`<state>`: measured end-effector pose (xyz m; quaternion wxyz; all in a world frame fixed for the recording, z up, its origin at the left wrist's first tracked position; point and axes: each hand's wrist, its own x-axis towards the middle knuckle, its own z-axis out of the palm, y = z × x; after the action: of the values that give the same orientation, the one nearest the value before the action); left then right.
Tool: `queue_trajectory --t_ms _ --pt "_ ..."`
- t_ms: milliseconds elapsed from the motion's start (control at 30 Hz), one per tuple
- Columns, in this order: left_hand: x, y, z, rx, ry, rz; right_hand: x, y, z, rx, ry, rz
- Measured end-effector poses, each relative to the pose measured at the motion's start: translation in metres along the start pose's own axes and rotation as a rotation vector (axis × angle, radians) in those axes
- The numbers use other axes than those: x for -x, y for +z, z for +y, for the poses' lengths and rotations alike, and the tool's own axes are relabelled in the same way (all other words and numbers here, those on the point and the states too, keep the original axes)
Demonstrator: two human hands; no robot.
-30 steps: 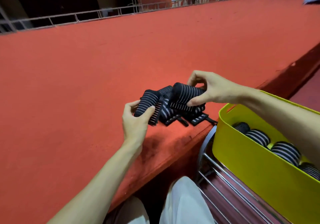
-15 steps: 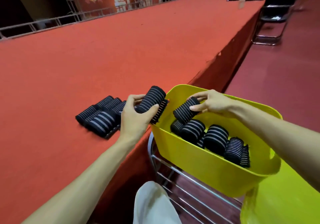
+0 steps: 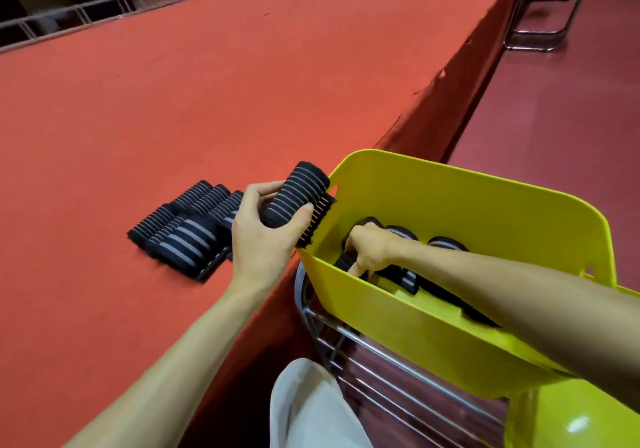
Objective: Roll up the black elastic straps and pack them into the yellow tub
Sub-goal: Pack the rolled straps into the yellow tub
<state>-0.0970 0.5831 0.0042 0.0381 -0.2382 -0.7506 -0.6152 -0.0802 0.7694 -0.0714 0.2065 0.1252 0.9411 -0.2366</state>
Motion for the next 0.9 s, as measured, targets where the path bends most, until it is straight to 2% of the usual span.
queue_trajectory --t_ms 233,367,433,500,533,600,667,733,800,900 --pt "0.005 -0.002 -0.008 0.024 -0.007 -0.025 -0.004 0.008 -0.004 0.193 -0.036 0.072" --pt "0.006 -0.005 -0.006 0.012 -0.007 -0.045 0.007 0.002 -0.013 0.418 -0.115 0.168" --pt "0.008 -0.007 -0.003 0.005 -0.013 -0.044 0.013 -0.009 -0.014 0.432 -0.141 0.264" --pt "0.008 -0.010 0.001 0.012 -0.023 -0.034 0.020 -0.027 -0.014 0.199 -0.162 0.401" --pt "0.007 -0.011 0.003 0.014 -0.030 -0.030 0.025 -0.037 -0.016 -0.053 -0.196 0.426" --pt "0.008 -0.012 0.009 0.012 -0.038 -0.028 0.041 -0.057 -0.027 -0.649 -0.298 0.323" --pt "0.009 -0.012 0.014 0.009 -0.045 -0.038 0.057 -0.072 -0.035 -1.026 -0.396 0.128" --pt "0.010 -0.009 0.018 0.010 -0.045 -0.049 0.069 -0.079 -0.039 -1.094 -0.506 0.039" --pt "0.012 -0.005 0.023 0.034 -0.045 -0.056 0.079 -0.081 -0.036 -1.048 -0.581 0.058" --pt "0.014 0.003 0.028 0.067 -0.061 -0.101 0.093 -0.082 -0.027 -1.051 -0.561 0.109"
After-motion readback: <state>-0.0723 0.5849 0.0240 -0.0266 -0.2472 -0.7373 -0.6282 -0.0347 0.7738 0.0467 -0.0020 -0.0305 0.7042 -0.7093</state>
